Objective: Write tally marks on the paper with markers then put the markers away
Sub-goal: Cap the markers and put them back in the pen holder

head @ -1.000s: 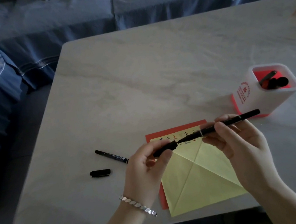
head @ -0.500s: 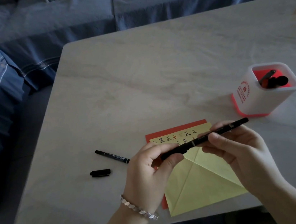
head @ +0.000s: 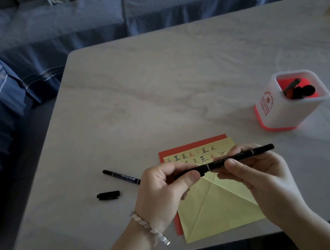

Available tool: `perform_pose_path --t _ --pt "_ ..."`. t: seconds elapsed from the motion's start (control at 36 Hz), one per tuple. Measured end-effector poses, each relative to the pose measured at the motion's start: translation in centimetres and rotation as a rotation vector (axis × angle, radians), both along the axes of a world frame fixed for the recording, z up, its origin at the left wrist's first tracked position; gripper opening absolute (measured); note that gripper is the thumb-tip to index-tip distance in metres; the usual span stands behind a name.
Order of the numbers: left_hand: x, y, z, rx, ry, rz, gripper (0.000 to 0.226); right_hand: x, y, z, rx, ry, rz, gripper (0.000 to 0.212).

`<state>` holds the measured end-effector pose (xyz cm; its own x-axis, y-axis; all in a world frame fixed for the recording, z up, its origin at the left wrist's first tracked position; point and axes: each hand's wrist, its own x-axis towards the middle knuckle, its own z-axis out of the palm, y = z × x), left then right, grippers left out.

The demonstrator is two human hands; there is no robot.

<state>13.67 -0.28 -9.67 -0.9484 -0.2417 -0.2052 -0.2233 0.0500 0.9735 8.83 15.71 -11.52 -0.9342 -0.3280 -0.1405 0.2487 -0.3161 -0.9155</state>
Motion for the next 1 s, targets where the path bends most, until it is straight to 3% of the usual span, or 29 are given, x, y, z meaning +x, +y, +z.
perform_pose_path --t 0.06,0.14,0.22,0.36,0.44,0.53,0.61,0.69,0.75,0.81,0.92,1.0 --pt "-0.6 0.1 -0.6 -0.118 -0.033 -0.002 0.021 -0.2 0.1 -0.3 0.041 -0.029 -0.029 0.041" --pt "-1.5 1.1 -2.3 -0.364 -0.016 0.036 0.016 -0.7 0.2 -0.7 0.097 -0.073 -0.084 0.008" --pt "-2.2 2.8 -4.1 -0.631 -0.030 -0.086 0.043 -1.4 0.8 -0.4 0.140 0.000 -0.196 0.008" --pt "-3.5 3.8 -6.9 -1.056 -0.133 -0.380 0.072 -4.0 5.2 1.6 0.410 0.580 -0.539 0.007" --pt "-3.7 3.6 -8.2 -1.138 -0.176 -0.462 0.074 -6.2 8.1 2.5 0.560 0.814 -0.678 0.015" --pt "-3.7 3.3 -9.0 -1.211 -0.106 -0.475 0.084 -8.1 9.7 2.7 0.737 0.923 -0.699 0.014" --pt "-3.9 3.1 -9.4 -1.194 -0.073 -0.477 0.092 -9.5 9.8 1.8 0.898 0.836 -0.642 0.018" --pt "-3.8 3.0 -9.7 -1.199 -0.046 -0.487 0.098 -10.2 9.2 0.9 0.924 0.748 -0.625 0.032" --pt "-3.8 2.9 -9.9 -1.201 -0.050 -0.477 0.100 -10.6 8.9 0.6 0.959 0.765 -0.663 0.031" --pt "-3.8 2.8 -9.9 -1.231 -0.072 -0.481 0.089 -10.7 8.7 0.6 1.022 0.838 -0.677 0.020" --pt "-3.8 2.8 -10.1 -1.249 -0.093 -0.460 0.073 -10.6 8.1 1.1 1.004 0.864 -0.574 0.037" --pt "-3.8 2.7 -10.0 -1.272 -0.121 -0.470 0.073 -10.6 8.2 0.8 1.047 0.859 -0.498 0.031"
